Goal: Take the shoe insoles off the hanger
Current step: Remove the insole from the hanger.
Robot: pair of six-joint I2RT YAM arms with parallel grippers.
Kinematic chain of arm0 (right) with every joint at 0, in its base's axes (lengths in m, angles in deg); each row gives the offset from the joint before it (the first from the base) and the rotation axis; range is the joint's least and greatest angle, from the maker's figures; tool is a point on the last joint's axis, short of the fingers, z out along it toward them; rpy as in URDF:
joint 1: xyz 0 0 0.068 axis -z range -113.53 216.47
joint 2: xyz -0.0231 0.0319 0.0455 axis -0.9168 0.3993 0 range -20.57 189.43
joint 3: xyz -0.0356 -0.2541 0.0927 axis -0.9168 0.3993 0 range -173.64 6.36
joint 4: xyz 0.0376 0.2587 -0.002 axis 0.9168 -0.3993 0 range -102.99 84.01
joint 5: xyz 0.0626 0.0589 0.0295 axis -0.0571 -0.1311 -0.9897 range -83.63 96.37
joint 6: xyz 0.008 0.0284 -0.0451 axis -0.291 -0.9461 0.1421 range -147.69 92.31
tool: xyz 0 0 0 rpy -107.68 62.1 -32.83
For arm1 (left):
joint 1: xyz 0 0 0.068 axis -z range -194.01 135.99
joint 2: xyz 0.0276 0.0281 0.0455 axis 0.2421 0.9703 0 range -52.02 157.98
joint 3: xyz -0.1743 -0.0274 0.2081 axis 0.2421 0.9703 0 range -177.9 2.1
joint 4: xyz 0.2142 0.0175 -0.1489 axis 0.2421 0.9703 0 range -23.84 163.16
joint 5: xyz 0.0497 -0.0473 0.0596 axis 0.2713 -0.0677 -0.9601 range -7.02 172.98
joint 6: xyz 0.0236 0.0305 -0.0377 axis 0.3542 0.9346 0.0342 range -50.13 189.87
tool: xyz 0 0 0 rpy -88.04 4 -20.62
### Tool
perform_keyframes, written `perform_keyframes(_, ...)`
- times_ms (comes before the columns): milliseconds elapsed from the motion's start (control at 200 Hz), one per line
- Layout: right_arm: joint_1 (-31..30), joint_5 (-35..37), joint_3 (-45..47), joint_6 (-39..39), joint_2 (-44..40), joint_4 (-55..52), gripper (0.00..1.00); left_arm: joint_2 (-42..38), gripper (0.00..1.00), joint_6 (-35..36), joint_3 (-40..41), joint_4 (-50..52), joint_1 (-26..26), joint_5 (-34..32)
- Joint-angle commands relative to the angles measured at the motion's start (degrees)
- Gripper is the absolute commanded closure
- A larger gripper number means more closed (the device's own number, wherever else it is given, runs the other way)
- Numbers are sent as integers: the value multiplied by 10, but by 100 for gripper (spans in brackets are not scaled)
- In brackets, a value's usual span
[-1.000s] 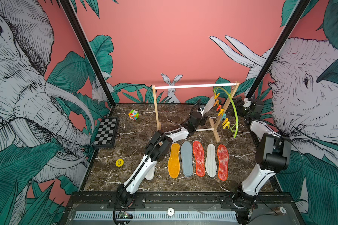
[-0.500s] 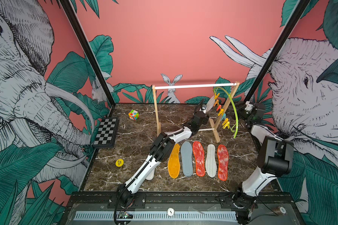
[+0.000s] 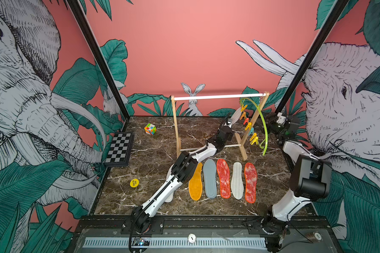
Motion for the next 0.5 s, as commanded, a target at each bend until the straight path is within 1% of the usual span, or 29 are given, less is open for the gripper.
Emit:
perform_keyframes(0,-2,-11,-26,-4,-2,28,20,-48,91,12,12,-15,-10,-12)
perform_keyframes(60,-3,-11,-36,-9,7,34,20,-68,98,15,35,-31,-13,-13)
perform_keyframes(115,-4,-10,-47,-16,16,40,20,-86,100,19,58,-45,-15,-16)
perform_keyframes(205,-6,-11,-71,-20,33,46,22,-108,100,22,95,-71,-18,-22)
perform_keyframes(240,-7,-10,-74,-20,41,48,23,-128,100,28,106,-78,-19,-24)
perform_keyframes(260,-7,-11,-94,-27,45,47,23,-133,100,30,111,-79,-19,-25)
perform_keyframes(360,-12,-15,-126,-42,69,48,27,-154,100,39,133,-88,-22,-28)
perform_keyframes(495,-16,-14,-149,-55,89,57,30,-183,100,41,173,-107,-26,-35)
